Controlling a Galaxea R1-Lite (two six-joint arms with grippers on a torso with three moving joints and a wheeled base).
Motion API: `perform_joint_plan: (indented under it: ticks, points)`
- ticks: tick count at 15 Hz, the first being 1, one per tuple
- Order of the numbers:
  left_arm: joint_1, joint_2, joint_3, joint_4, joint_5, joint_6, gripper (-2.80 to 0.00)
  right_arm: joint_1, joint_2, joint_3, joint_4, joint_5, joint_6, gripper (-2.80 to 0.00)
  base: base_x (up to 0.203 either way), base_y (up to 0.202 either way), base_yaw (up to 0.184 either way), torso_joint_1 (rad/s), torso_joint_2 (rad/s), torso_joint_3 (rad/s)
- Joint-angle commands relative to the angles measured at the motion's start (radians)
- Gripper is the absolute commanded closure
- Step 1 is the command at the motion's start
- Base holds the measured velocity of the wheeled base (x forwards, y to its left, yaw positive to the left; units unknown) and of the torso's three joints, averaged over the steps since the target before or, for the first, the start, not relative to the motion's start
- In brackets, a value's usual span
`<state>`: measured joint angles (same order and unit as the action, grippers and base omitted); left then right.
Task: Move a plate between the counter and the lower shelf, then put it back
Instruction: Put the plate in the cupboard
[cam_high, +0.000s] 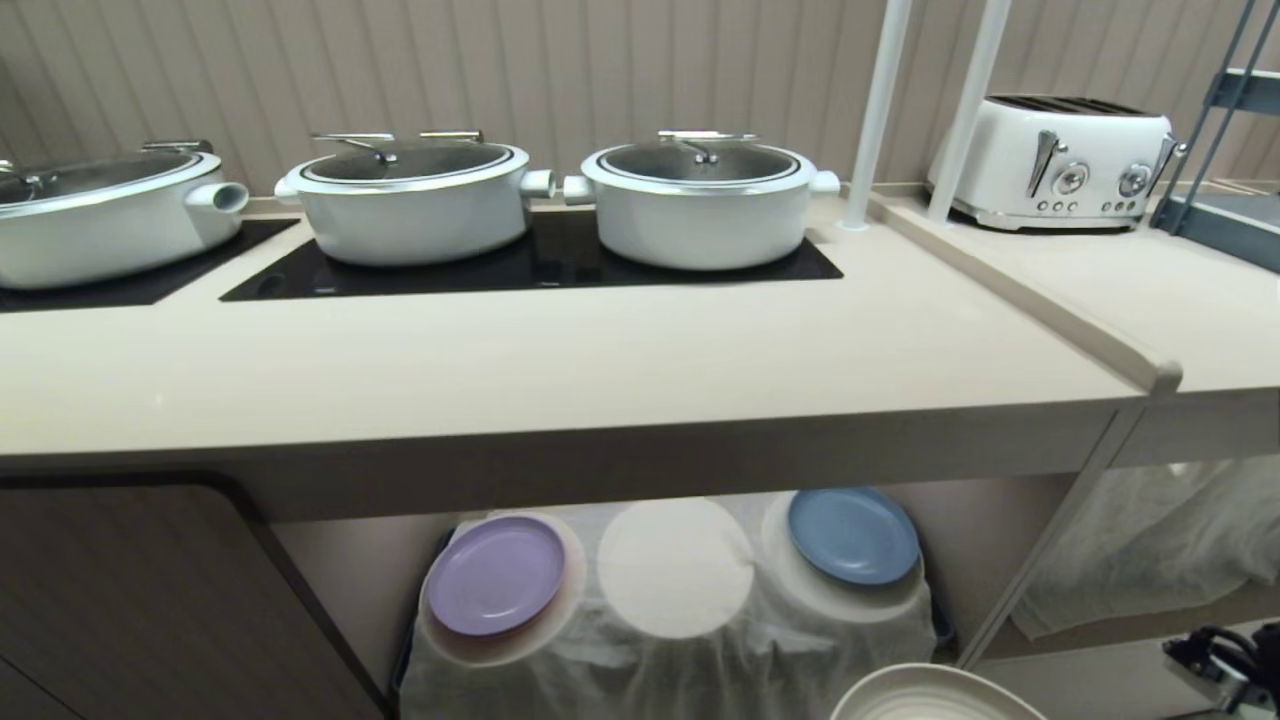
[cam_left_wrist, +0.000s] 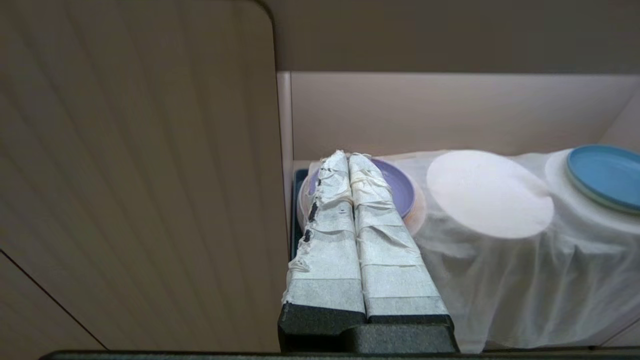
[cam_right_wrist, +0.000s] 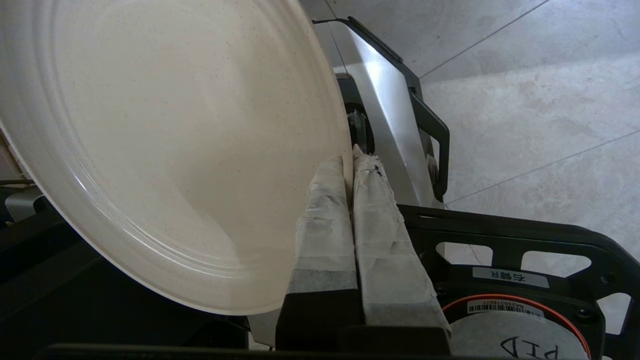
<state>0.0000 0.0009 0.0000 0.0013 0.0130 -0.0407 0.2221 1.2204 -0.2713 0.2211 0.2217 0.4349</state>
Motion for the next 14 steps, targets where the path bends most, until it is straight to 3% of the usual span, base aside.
perform_joint_plan:
  ticks: [1, 14]
  points:
    - [0.000, 0.001, 0.000, 0.000, 0.001, -0.001, 0.00, 0.000, 0.001, 0.004, 0.001, 0.001, 0.001, 0.00, 0.000, 0.000, 0.000, -0.223, 0.51, 0.283]
    - [0.000, 0.001, 0.000, 0.000, 0.001, -0.001, 0.00, 0.000, 0.001, 0.014, 0.001, 0.001, -0.002, 0.00, 0.000, 0.000, 0.000, -0.191, 0.48, 0.289]
